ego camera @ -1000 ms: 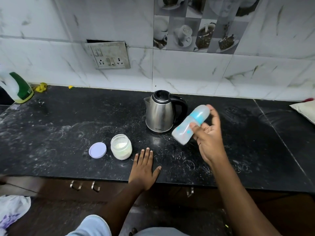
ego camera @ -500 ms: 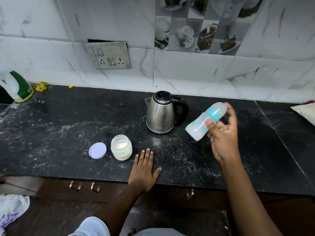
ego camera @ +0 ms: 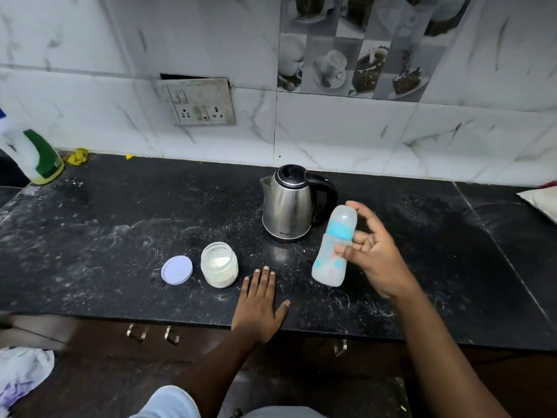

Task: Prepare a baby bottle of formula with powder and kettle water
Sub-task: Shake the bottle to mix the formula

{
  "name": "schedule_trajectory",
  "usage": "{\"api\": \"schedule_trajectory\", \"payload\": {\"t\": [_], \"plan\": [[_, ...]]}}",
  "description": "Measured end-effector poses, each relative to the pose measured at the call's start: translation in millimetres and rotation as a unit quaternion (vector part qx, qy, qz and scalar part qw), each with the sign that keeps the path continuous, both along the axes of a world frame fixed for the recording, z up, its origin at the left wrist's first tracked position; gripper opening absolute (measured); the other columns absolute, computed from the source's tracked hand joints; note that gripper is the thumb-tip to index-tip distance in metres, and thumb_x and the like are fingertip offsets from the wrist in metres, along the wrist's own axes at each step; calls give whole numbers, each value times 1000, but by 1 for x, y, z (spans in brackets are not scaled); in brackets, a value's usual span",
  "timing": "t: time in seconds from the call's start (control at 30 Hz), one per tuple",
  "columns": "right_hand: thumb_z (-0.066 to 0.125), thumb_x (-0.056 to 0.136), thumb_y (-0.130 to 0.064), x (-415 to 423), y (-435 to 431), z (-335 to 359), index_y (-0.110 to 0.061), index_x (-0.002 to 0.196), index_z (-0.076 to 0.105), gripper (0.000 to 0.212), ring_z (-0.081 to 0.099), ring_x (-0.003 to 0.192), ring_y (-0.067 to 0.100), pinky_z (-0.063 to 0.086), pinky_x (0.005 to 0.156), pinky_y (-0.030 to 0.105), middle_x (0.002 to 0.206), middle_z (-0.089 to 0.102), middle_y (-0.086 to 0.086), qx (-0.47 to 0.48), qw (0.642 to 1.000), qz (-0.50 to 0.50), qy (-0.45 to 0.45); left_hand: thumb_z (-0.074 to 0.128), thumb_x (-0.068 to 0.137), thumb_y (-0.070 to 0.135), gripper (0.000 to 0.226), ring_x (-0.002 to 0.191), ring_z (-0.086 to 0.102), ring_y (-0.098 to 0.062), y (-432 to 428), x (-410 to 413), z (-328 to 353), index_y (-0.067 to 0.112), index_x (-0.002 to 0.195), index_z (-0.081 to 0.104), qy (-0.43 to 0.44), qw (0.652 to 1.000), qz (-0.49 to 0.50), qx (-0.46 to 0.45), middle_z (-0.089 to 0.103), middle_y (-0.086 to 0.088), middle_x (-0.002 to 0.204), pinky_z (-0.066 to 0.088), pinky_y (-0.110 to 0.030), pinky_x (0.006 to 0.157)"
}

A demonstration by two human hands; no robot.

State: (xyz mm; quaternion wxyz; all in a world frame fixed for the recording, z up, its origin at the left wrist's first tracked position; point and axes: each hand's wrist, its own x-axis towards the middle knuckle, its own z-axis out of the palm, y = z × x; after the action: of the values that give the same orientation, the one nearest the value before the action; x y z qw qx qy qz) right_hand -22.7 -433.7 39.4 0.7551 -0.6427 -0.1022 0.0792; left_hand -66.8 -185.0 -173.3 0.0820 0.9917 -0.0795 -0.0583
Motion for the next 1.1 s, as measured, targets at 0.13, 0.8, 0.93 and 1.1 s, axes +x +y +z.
{"api": "schedule_trajectory", "payload": {"t": [0.13, 0.8, 0.93, 1.1], "plan": [[84, 81, -12, 5, 2, 1, -34, 150, 45, 82, 73, 110, 28, 63, 87, 43, 118, 76, 13, 110, 984, -140, 20, 6, 102, 71, 92, 167, -11, -26, -1, 0, 0, 12, 172, 2, -1, 1000, -3, -1, -5, -9, 180, -11, -47, 134], [88, 80, -8, -5, 14, 9, -38, 145, 50, 81, 74, 107, 32, 63, 88, 46, 120, 75, 19, 34, 998, -53, 0, 13, 104, 70, 89, 167, -11, -27, 0, 0, 1, 12, 172, 2, 5, 1000, -1, -7, -5, -9, 180, -10, -47, 134], [94, 75, -16, -6, 12, 10, -38, 144, 52, 83, 74, 110, 30, 63, 85, 43, 120, 75, 17, 79, 990, -114, 2, 10, 104, 71, 90, 166, -13, -26, 0, 0, 0, 13, 172, 0, 6, 1000, -4, -3, -7, -8, 180, -9, -48, 134], [89, 79, -9, -6, 11, 4, -42, 140, 52, 79, 74, 111, 35, 62, 90, 50, 118, 76, 17, 33, 996, -87, 7, 3, 99, 72, 94, 166, -13, -26, 0, 1, -1, 13, 171, 0, 7, 1000, -1, -1, -7, -8, 180, -11, -47, 134]]}}
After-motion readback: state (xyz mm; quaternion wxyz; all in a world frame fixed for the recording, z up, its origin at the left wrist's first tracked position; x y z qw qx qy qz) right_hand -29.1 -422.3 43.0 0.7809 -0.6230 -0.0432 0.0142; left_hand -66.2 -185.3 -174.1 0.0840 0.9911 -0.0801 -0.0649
